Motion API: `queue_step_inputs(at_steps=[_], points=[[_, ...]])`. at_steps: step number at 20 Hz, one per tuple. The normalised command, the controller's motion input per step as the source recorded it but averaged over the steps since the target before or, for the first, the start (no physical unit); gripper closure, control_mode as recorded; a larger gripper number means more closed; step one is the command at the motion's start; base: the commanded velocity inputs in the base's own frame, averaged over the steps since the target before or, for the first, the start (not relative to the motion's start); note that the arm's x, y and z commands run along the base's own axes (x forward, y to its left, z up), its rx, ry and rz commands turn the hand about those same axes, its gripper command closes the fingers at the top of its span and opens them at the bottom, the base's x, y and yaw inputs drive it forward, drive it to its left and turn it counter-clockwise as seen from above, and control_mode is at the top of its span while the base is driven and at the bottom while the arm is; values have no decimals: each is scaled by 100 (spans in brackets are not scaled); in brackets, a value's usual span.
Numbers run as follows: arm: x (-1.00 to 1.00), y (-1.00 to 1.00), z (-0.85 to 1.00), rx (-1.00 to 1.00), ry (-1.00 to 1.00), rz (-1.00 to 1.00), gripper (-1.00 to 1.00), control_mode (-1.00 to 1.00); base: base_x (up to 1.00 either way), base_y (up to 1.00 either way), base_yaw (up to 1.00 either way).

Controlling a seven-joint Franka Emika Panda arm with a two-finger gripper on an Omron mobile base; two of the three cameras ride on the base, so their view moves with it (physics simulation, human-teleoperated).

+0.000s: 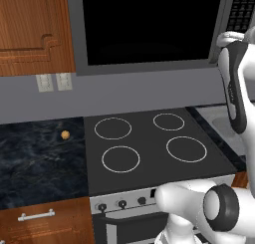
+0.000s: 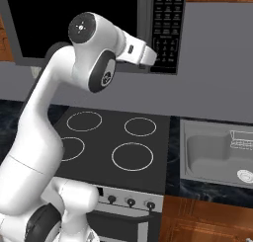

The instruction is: Place the sponge inside the microwave to prepare for sanitizing.

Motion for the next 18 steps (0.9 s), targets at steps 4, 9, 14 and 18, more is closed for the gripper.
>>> queue_step_inputs(at_steps=[4, 9, 14, 18], points=[[37, 0, 11, 0, 5, 2, -100, -100, 0, 0, 0], [18, 0, 0, 0, 2, 1, -100, -100, 0, 0, 0], [7, 1, 0, 0, 1, 0, -100, -100, 0, 0, 0], [20, 0, 0, 0, 0, 5, -100, -100, 0, 0, 0]])
